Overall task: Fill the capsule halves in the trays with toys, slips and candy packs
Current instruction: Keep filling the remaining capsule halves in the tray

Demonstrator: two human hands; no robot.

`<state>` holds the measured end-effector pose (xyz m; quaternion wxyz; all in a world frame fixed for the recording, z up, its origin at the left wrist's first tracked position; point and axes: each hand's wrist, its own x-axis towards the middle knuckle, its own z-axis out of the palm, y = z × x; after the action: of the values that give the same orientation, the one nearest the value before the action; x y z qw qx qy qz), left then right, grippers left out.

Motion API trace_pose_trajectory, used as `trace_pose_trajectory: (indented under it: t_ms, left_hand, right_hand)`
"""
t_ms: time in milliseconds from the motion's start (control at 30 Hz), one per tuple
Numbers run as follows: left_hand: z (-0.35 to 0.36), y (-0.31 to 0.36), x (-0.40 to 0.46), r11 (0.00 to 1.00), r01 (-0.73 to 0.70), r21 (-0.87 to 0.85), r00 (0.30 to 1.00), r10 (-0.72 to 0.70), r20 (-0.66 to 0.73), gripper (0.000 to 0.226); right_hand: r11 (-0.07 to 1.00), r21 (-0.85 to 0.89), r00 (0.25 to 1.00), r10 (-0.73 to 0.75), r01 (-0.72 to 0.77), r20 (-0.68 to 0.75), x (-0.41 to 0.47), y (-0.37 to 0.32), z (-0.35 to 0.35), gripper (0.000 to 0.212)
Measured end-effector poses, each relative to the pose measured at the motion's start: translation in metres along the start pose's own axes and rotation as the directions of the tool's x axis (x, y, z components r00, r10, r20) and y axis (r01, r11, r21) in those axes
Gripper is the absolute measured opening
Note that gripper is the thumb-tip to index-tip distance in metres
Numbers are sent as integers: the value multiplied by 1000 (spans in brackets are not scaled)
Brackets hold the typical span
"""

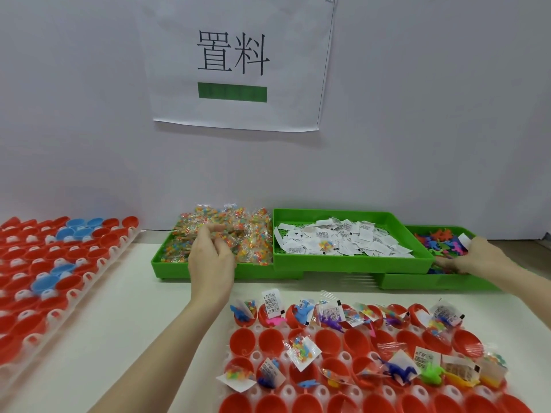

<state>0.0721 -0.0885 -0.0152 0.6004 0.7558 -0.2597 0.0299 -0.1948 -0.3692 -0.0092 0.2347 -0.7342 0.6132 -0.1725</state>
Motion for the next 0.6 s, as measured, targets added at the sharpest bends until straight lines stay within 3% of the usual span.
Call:
trace_pose_trajectory:
  t_ms: [133,233,467,600]
  left_hand:
    - [0,1,0,1000,-1,8,1000,1,9,20]
    - [0,2,-1,1000,-1,4,1000,0,6,19]
    - [-1,2,-2,999,-27,31,999,27,18,23]
    - [-1,2,-2,999,-33,23,999,33,14,22]
  right_hand:
    - [998,17,985,54,-57,161,-2,-3,-12,38]
    - [995,-20,983,97,-95,154,-2,-6,-15,39]
    - [960,-279,994,49,-21,96,-3,-11,-15,24]
    - [920,-389,994,4,40,111,-6,-11,-18,54]
